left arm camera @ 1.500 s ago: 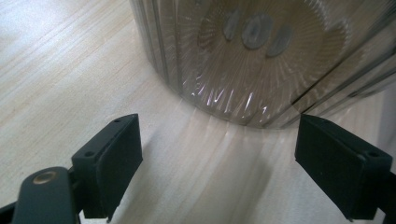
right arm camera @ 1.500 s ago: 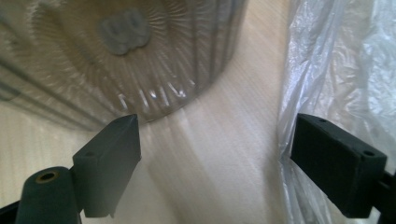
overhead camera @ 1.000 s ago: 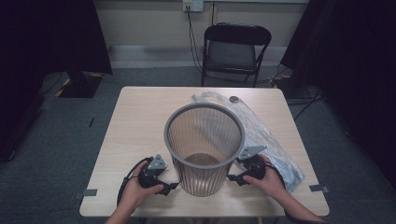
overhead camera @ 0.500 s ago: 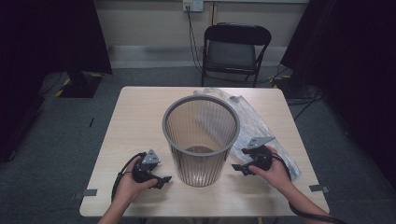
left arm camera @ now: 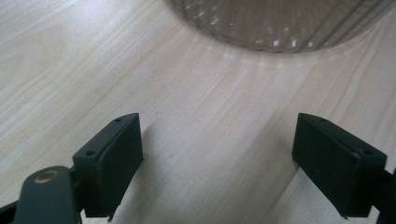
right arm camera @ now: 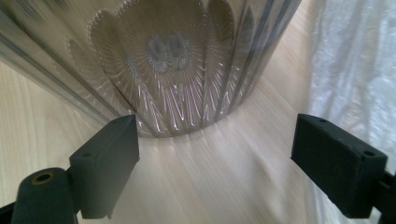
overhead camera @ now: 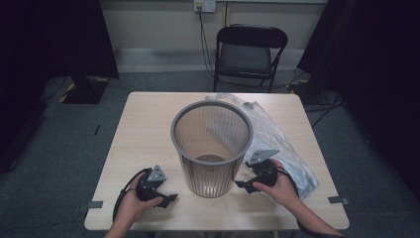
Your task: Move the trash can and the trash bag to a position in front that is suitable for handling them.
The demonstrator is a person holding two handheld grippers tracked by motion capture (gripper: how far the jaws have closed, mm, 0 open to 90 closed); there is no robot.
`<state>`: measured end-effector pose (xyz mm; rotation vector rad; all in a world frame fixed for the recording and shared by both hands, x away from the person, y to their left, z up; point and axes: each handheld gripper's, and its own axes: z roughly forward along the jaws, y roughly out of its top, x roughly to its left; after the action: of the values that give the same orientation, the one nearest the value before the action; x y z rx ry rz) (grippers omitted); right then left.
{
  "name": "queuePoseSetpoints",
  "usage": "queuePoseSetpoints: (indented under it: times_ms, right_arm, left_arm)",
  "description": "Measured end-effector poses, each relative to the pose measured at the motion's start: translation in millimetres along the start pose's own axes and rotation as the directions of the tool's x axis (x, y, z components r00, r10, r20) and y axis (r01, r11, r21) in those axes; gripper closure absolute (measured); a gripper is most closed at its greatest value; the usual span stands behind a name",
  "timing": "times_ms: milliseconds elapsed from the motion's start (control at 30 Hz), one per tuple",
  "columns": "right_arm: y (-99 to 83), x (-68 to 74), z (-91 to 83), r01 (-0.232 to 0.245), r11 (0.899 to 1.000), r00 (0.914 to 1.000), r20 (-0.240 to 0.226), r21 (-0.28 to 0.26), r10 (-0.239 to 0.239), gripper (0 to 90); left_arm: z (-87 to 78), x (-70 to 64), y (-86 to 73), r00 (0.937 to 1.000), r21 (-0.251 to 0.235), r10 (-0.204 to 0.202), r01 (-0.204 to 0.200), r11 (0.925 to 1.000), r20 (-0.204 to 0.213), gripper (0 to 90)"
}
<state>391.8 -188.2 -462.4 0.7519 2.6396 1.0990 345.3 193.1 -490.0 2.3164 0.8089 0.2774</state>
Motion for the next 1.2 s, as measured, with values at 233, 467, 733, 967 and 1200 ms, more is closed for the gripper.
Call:
queuePoseSetpoints:
  times_ms: [233,467,733,967,1200]
  right_arm:
    - [15.2,-11.1,17.9,-0.022,1.000,0.9997,0.005,0.010,0.022,14.2]
    - [25.4,-4.9,31.8,-0.059,0.998,0.9976,-0.038,-0.008,0.058,17.6]
    - [33.0,16.2,26.2,-0.022,0.999,0.9987,-0.046,-0.031,0.021,15.2]
    - [30.6,17.1,33.7,-0.041,0.999,0.9981,-0.047,-0.012,0.041,14.6]
    - [34.2,9.8,39.6,-0.023,1.000,0.9986,-0.047,0.003,0.024,14.5]
  left_arm:
    - [1.5,1.3,1.7,1.0000,0.002,-0.007,0.007,1.0000,-0.007,14.7]
    - [2.0,-0.5,1.9,0.9997,0.004,-0.014,0.014,0.9999,-0.018,14.1]
    - [1.4,-2.6,3.0,0.9991,0.018,-0.028,0.029,0.9994,-0.032,14.6]
    - [-0.8,-2.5,6.5,0.9983,0.007,-0.037,0.038,0.9993,-0.044,17.1]
    - [-8.1,1.6,28.6,0.9974,-0.124,-0.059,0.054,0.9908,-0.040,20.3]
